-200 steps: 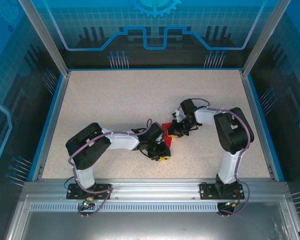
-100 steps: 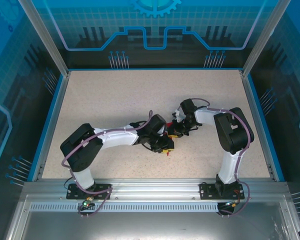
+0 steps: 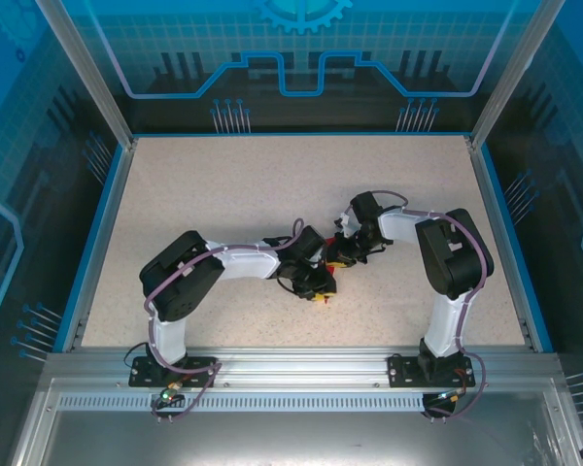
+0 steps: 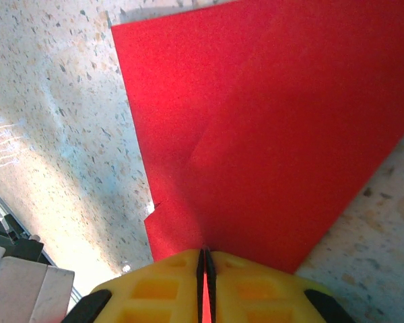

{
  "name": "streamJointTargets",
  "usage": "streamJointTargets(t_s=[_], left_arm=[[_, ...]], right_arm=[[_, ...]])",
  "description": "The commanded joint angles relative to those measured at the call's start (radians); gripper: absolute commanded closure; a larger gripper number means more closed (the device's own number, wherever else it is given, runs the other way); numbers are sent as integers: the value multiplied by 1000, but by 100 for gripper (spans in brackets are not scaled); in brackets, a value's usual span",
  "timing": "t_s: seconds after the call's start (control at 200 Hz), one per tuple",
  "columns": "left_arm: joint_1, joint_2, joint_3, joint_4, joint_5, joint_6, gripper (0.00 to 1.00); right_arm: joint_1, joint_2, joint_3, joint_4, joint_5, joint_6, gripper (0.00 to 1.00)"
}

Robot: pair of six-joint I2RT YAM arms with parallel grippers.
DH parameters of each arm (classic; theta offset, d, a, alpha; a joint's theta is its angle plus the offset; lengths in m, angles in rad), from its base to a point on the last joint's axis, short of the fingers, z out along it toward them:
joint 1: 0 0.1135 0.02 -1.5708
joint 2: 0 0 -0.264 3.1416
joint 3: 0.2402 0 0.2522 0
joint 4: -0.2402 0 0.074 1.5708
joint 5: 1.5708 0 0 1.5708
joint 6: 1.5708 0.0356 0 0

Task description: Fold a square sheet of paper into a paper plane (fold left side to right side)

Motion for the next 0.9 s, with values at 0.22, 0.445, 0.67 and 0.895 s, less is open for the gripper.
streamJointTargets(t_s=[0.22, 0.445, 0.67, 0.895], left_arm=[[-35, -53, -90, -65, 27, 18, 76], [-14, -218, -187, 38, -2, -9, 75], [57, -415, -214, -62, -132, 44, 64], [122, -565, -213, -155, -319, 85, 49]], right_arm=[[7, 13, 10, -37, 80, -12, 86], [-4, -66, 73, -38, 70, -8, 77], [-15, -197, 67, -56, 142, 10, 63], [49, -328, 22, -208, 383, 36, 42]])
